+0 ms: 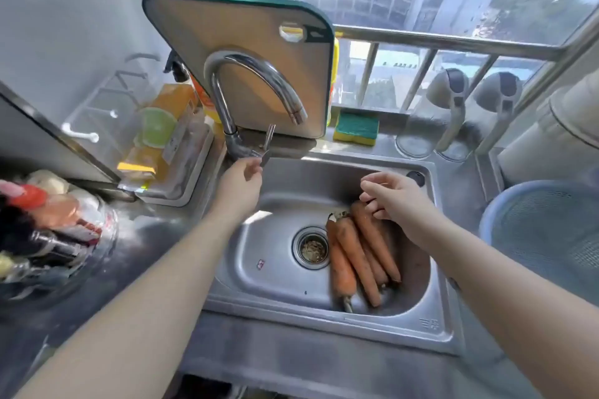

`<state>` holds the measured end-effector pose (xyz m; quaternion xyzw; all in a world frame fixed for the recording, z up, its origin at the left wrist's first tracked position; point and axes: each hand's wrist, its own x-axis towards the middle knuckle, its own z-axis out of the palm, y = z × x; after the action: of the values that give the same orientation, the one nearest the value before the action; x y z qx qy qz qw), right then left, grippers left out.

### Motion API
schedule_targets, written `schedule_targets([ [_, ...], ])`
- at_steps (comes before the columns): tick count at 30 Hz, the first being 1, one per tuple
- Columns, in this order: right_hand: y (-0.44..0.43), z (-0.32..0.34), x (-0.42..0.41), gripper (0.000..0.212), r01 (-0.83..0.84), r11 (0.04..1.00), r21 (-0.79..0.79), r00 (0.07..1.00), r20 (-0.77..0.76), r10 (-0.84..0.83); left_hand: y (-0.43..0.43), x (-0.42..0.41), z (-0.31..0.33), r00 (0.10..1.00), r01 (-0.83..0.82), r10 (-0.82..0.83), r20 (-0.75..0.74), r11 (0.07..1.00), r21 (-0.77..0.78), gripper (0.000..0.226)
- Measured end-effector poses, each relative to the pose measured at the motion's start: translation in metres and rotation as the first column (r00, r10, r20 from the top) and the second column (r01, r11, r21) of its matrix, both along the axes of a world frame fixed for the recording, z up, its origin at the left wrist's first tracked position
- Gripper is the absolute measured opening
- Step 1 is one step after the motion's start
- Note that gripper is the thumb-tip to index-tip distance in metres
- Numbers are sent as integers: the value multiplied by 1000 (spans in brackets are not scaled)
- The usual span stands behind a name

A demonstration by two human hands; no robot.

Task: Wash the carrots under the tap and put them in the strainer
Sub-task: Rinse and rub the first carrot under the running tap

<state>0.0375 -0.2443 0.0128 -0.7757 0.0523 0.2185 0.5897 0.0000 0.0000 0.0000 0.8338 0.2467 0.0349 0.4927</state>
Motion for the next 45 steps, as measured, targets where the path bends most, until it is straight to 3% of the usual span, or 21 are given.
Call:
schedule_targets([
  [7, 12, -8, 17, 7, 62, 997, -54, 998, -21, -63, 25, 59, 2, 962, 262, -244, -121, 950, 170, 50],
  [14, 11, -13, 21, 5, 107, 992, -63, 993, -43, -110, 26, 74, -14, 971, 218, -236, 28, 931, 293, 35],
  [19, 6, -15, 22, 5, 125, 990, -67, 990, -56, -129, 24, 83, -14, 957, 222, -288, 43, 817, 532, 27],
  [29, 2, -22, 24, 5, 123, 989, -85, 989, -75, -130, 25, 77, -22, 876, 398, -479, -54, 657, 640, 28],
  [35, -2, -31, 23, 5, 124, 987, -107, 987, -85, -134, 28, 73, -23, 882, 413, -469, -36, 736, 537, 33],
  [39, -6, -53, 17, 9, 89, 960, -266, 993, -58, -108, 35, 48, -24, 935, 328, -353, -33, 825, 461, 35],
  [42, -7, -78, 10, 19, -63, 874, -481, 997, -58, 40, 36, 20, -28, 927, 353, -265, -266, 857, 374, 26],
  [45, -2, -108, 4, 31, -230, 739, -633, 973, -153, 172, 29, -7, -40, 786, 513, -321, -529, 815, 268, 18],
])
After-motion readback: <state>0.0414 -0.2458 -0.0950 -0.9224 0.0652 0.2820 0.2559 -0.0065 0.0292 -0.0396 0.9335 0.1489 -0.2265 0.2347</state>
